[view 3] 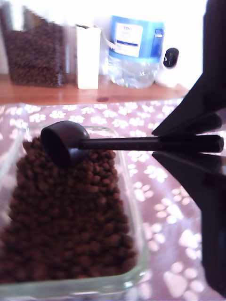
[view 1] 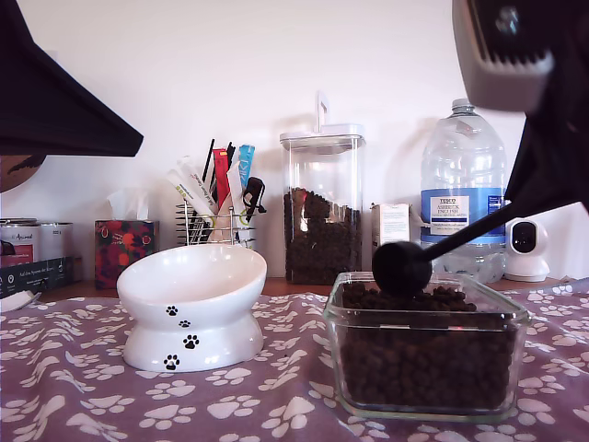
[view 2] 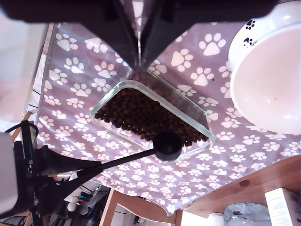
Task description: Measure one spoon of cat food and pour it into the food bowl
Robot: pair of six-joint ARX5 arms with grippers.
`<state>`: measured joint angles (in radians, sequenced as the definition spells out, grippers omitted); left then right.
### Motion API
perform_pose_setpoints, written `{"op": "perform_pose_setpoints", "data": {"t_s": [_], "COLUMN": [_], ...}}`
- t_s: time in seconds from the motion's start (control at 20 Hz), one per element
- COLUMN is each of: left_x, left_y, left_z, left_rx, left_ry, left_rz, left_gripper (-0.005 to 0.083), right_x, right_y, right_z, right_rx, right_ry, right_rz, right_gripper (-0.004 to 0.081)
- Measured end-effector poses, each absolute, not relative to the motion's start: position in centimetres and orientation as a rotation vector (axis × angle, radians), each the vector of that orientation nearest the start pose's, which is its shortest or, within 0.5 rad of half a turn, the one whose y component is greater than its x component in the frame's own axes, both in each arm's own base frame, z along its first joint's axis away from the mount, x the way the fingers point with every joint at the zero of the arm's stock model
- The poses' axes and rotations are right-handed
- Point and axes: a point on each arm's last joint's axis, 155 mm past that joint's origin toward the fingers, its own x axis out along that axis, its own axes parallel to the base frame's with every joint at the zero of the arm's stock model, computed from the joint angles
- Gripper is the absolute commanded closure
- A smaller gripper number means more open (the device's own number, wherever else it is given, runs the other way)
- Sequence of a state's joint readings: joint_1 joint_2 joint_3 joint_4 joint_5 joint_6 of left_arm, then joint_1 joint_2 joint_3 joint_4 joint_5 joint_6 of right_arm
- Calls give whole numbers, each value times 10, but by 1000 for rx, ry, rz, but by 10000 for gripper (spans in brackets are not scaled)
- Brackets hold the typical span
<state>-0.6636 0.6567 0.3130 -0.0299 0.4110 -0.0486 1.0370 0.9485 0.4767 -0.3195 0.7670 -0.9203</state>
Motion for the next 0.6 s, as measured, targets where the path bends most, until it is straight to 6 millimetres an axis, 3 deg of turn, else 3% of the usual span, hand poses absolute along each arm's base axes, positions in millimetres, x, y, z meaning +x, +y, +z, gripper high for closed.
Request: {"op": "perform_pose_setpoints", "data": {"t_s": [0.25, 0.6], "left_x": [175, 173], "left_y": [-233, -234], "left_z": [153, 153], "left_rx": [3, 1], "left_ry": [416, 417], "left_rz": [-1066, -1077], "left_gripper": [793, 793], "right_x": [253, 268], "right_y": [150, 139], "right_z": [118, 133], "right_rx": [-1740, -1801], "right_ry": [335, 341], "right_rz": [475, 396], "right_gripper": [783, 783]}}
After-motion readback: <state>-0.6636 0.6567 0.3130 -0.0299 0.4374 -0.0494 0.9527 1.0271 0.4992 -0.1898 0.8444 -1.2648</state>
